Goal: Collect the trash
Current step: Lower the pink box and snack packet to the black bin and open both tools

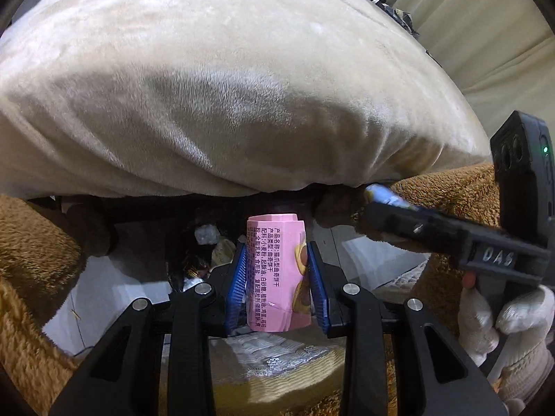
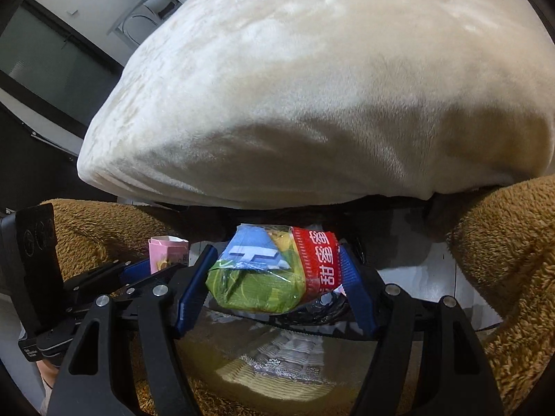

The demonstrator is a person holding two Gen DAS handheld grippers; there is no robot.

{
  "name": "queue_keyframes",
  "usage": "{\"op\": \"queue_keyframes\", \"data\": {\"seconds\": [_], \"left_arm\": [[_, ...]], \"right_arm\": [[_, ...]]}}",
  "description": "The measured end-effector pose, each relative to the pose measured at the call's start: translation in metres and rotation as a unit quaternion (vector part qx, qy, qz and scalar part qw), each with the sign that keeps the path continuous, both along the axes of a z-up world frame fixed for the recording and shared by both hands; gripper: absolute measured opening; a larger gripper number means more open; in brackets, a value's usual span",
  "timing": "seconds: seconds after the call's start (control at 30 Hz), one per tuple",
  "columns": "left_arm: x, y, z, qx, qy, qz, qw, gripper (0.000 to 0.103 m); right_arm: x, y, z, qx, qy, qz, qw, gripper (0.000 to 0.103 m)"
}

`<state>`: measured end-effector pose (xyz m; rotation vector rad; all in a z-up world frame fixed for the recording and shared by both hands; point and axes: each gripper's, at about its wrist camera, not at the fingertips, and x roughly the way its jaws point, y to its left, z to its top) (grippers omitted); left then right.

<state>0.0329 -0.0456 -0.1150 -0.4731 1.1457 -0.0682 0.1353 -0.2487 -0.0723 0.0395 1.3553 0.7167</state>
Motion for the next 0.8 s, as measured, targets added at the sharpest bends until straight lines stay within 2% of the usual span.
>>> {"op": "queue_keyframes", "data": {"seconds": [0.2,0.4,0.63,0.73,0.77,0.8], "left_arm": [[0.015,0.003,-0.026,-0.022,0.054,-0.002,0.9983,0.033],[0.023,0.009,-0.048,-0.036,0.099,-0.006,0.9944,0.033],[0.020,0.002,-0.058,-0.010,0.121,-0.016,0.9925,0.033],[0.019,0.004,-0.060,-0.013,0.130,-0.012,0.9914,0.034],[0.019,0.005,-0.061,-0.015,0.132,-0.009,0.9912,0.034],[0.019,0.006,-0.062,-0.017,0.134,-0.005,0.9908,0.037]], "right_arm": [[0.013,0.006,-0.030,-0.020,0.071,-0.008,0.997,0.070],[0.020,0.016,-0.056,-0.037,0.121,0.001,0.992,0.070],[0.022,0.021,-0.071,-0.033,0.148,-0.006,0.988,0.070],[0.021,0.023,-0.076,-0.035,0.154,-0.009,0.987,0.071],[0.022,0.023,-0.076,-0.034,0.154,-0.012,0.987,0.072],[0.022,0.022,-0.078,-0.032,0.156,-0.016,0.987,0.078]]}}
